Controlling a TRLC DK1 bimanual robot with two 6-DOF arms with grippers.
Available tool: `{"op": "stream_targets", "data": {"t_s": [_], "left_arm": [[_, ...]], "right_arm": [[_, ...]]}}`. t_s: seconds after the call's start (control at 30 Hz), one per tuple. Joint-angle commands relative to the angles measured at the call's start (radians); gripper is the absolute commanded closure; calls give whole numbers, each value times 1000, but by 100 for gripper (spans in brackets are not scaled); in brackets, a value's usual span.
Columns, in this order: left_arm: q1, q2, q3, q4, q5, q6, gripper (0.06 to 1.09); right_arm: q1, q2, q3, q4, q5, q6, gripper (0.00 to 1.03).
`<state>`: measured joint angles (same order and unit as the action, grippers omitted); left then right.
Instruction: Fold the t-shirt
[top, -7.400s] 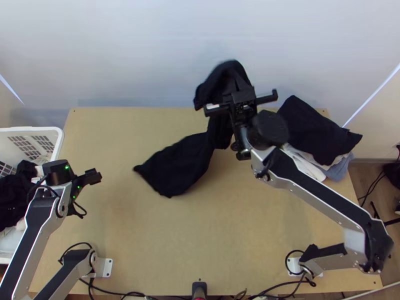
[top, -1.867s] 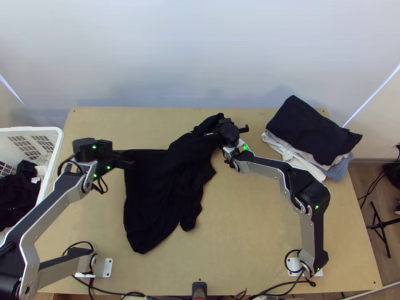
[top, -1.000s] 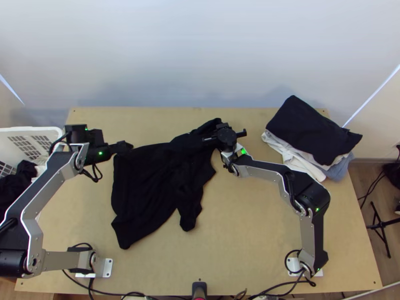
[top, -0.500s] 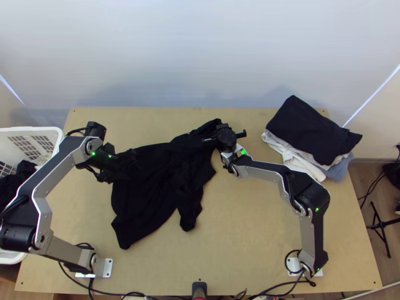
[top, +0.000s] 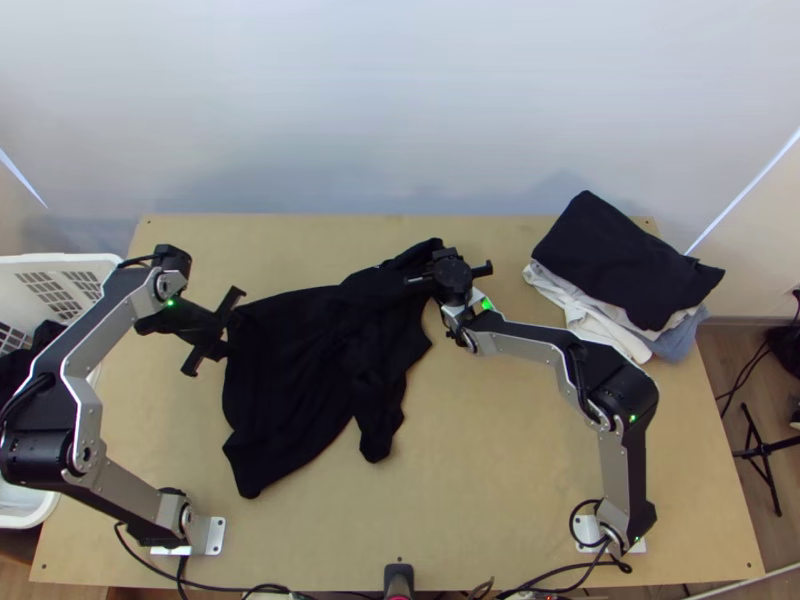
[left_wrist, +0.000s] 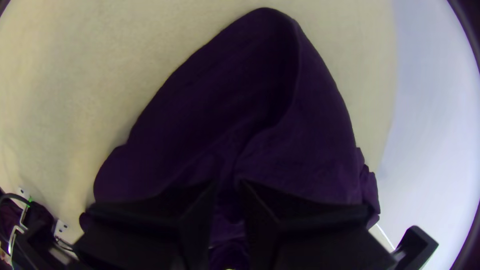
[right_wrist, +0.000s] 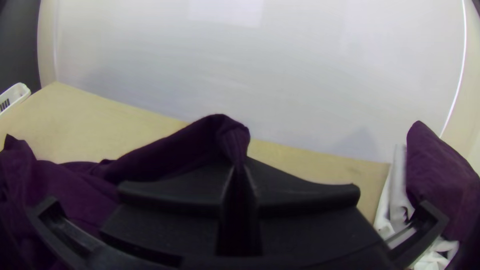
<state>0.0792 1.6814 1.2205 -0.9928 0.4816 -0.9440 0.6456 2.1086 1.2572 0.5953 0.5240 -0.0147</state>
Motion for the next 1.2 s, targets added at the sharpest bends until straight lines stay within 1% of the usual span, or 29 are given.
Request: {"op": "stream_targets", "data": {"t_s": [0.0,0.13,0.47,0.7,0.77,0.8,0.93,0.97,1.17], "left_arm": [[-75,0,-44,60,-12,-41,90],[-136,-2,-61,114,-15,-59,90],[-154,-3,-128,299,-17,-128,90],[-151,0,-118,327,-14,-137,90],[-151,-2,-118,327,-11,-124,89],[-153,-3,-119,324,-12,-114,88],[-154,-15,-116,299,-14,-88,66],[-156,-15,-113,281,-14,-82,62],[-171,-14,-95,178,-17,-62,62]], "right_arm": [[2,13,8,0,1,-2,100],[2,17,11,0,4,-8,100],[-3,16,-5,-2,21,-42,100],[6,21,5,-2,19,-54,100],[11,22,7,-2,21,-54,100],[12,22,7,-2,21,-54,100],[17,22,5,-2,25,-54,100],[19,22,4,-2,28,-56,100],[19,21,4,-2,31,-59,100]]}}
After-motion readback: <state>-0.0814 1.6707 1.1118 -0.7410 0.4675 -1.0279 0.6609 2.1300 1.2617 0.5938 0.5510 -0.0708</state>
